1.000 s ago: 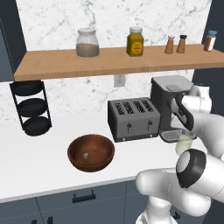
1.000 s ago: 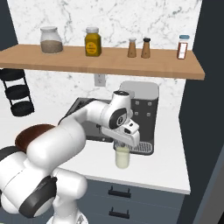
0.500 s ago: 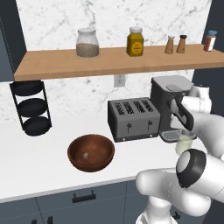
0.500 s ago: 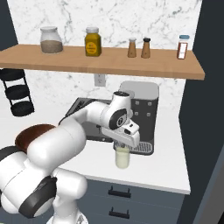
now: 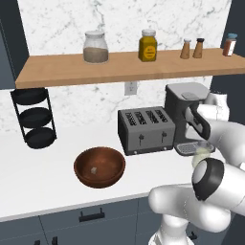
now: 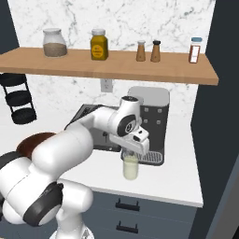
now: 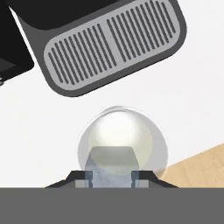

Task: Grab a lemon wedge from the fridge and one ice cube from the ice bowl, and put them in the glass of lemonade.

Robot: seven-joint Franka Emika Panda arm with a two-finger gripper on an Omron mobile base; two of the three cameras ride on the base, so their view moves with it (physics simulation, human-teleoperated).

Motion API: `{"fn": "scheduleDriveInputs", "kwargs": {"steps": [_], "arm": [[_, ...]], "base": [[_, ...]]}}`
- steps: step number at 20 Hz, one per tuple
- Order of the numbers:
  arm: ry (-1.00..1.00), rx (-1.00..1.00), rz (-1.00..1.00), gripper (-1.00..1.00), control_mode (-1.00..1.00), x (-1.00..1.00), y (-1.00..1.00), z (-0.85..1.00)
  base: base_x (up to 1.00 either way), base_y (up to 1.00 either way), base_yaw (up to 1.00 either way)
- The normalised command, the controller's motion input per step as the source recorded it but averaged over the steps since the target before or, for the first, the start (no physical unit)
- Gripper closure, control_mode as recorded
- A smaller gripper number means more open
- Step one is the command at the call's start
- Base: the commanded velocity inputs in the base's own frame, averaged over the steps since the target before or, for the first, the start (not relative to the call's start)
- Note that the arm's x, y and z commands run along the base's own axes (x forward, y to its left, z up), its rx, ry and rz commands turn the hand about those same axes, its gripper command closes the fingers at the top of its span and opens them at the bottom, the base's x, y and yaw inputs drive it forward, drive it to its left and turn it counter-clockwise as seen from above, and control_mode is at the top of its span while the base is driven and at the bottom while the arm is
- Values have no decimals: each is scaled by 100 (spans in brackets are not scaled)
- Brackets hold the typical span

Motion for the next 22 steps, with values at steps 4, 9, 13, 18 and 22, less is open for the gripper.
{"fn": "scheduleDriveInputs", "kwargs": {"steps": [4,9,13,18,22], "arm": [[-2,1,0,100,-100,0,-23,2],[-10,1,0,100,-100,0,-2,3],[-13,1,0,100,-100,-10,0,0],[-11,0,0,100,-100,-3,-4,-2],[-12,0,0,100,-100,-15,-3,-2]], "base": [[0,0,0],[0,0,0],[0,0,0],[0,0,0],[0,0,0]]}}
